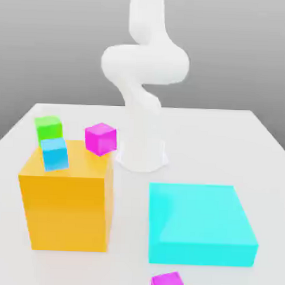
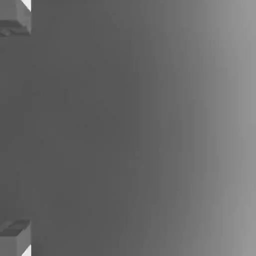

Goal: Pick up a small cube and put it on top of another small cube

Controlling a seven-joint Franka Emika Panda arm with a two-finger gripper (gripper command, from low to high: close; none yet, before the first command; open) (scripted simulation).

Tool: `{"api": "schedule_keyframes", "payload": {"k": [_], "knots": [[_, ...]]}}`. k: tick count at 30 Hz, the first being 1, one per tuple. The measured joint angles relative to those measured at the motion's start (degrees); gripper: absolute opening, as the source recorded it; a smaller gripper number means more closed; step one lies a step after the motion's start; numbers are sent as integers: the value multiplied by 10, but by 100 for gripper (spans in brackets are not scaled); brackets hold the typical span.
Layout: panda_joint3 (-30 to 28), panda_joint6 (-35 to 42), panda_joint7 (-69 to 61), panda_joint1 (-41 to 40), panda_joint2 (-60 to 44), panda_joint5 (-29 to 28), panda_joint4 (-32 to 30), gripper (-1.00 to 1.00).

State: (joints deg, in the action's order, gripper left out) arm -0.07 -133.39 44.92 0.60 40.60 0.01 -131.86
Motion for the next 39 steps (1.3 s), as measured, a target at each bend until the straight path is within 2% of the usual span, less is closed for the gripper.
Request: {"api": "schedule_keyframes", "payload": {"k": [27,32,33,39], "knots": [[14,-173,-93,42,-564,-7,-8,0],[12,-242,-94,46,-668,-13,6,0],[11,-253,-94,46,-683,-14,9,-100],[11,-259,-93,46,-691,-14,10,-100]]}}
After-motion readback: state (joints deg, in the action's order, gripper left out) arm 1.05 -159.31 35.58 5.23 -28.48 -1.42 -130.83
